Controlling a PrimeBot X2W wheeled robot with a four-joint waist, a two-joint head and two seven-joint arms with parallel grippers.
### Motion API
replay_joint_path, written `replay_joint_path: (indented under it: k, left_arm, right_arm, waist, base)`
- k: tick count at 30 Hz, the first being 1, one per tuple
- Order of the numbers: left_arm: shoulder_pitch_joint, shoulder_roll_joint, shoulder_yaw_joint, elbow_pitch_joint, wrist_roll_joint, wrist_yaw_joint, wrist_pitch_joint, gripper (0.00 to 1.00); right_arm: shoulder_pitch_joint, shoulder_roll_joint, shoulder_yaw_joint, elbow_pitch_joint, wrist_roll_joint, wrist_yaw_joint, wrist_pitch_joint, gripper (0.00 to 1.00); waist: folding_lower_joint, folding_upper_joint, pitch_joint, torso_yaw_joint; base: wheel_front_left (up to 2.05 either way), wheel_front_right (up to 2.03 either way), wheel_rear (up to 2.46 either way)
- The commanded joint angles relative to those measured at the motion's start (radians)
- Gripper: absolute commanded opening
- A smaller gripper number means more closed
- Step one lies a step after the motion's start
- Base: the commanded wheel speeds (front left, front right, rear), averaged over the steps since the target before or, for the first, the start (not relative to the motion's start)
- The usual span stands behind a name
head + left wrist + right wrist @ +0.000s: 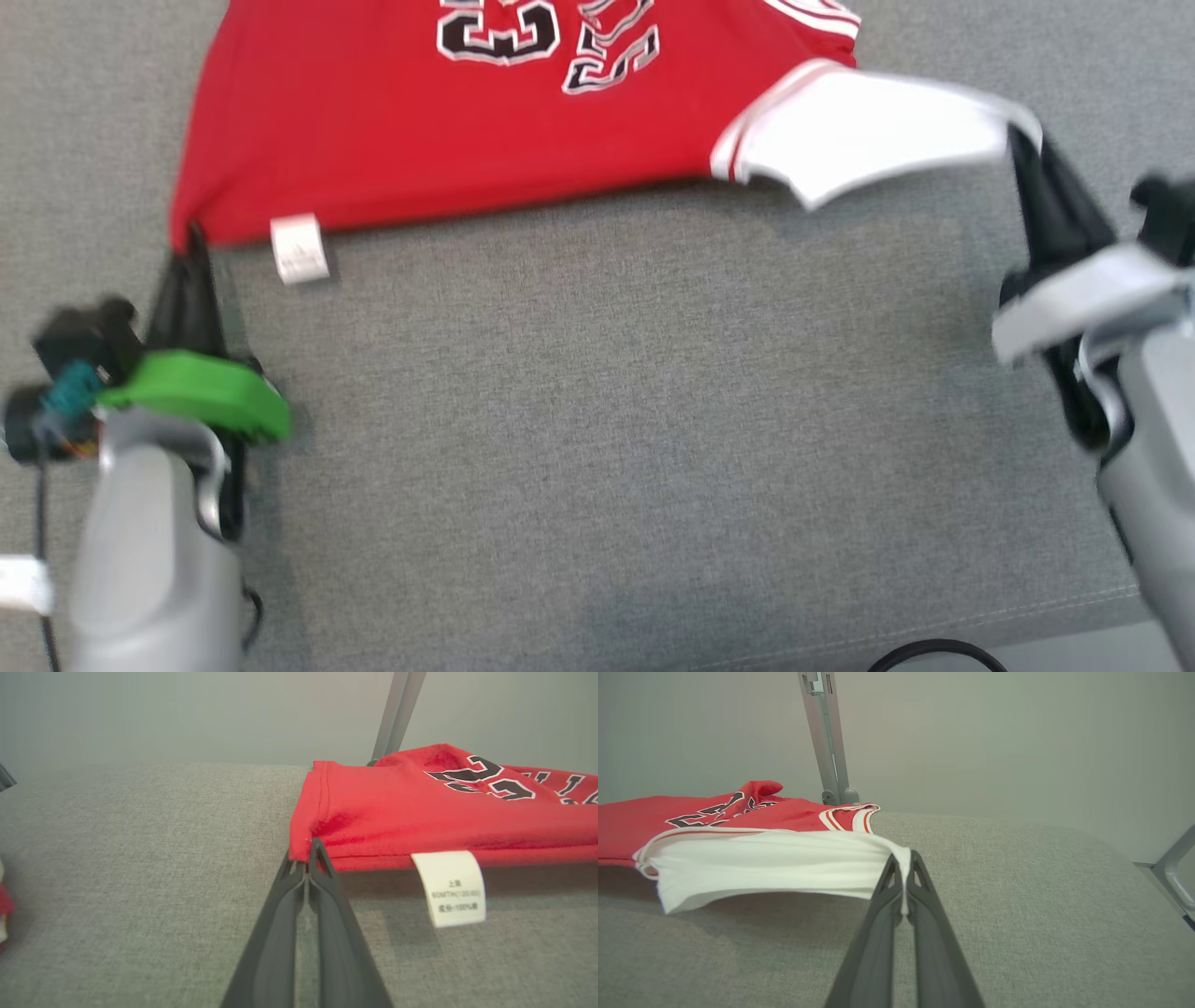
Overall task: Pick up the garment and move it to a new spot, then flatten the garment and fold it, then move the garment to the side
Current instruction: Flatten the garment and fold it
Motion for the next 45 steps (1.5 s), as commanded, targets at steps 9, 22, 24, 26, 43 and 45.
replay_joint_path:
  k: [9,22,24,26,43,45]
  left_arm:
    - [0.338,-0.080,0.072,0.023,0.026,-0.007,0.000,0.00]
    - [0.630,-0.105,0.039,0.011,-0.053,0.017,0.000,0.00]
    - [0.666,-0.105,0.007,0.014,-0.068,0.028,0.000,0.00]
    - [0.687,-0.105,-0.017,0.014,-0.080,0.040,0.001,0.00]
    - [0.531,-0.107,-0.066,-0.260,-0.032,0.034,0.000,0.00]
    - [0.491,-0.107,-0.080,-0.249,-0.018,0.028,0.000,0.00]
  right_arm:
    - [0.392,0.050,-0.012,0.065,0.016,-0.004,-0.006,0.00]
    - [0.677,0.095,-0.003,0.107,-0.015,-0.004,-0.005,0.00]
    - [0.709,0.095,-0.008,0.111,-0.010,-0.004,-0.005,0.00]
    - [0.734,0.096,-0.006,0.106,-0.011,-0.004,-0.005,0.00]
    - [0.564,0.113,-0.107,-0.128,-0.046,-0.003,-0.005,0.00]
    - [0.513,0.111,-0.101,-0.105,-0.056,-0.003,-0.005,0.00]
  waist:
    - [0.0001,-0.0002,-0.228,0.017]
    - [0.0001,-0.0002,-0.384,0.027]
    - [0.0001,-0.0002,-0.392,0.032]
    - [0.0001,-0.0002,-0.397,0.036]
    - [0.0001,-0.0002,-0.309,0.075]
    - [0.0001,-0.0002,-0.289,0.082]
  base:
    - [0.00,0.00,0.00]
    - [0.00,0.00,0.00]
    - [0.00,0.00,0.00]
    - [0.00,0.00,0.00]
    - [0.00,0.00,0.00]
    - [0.00,0.00,0.00]
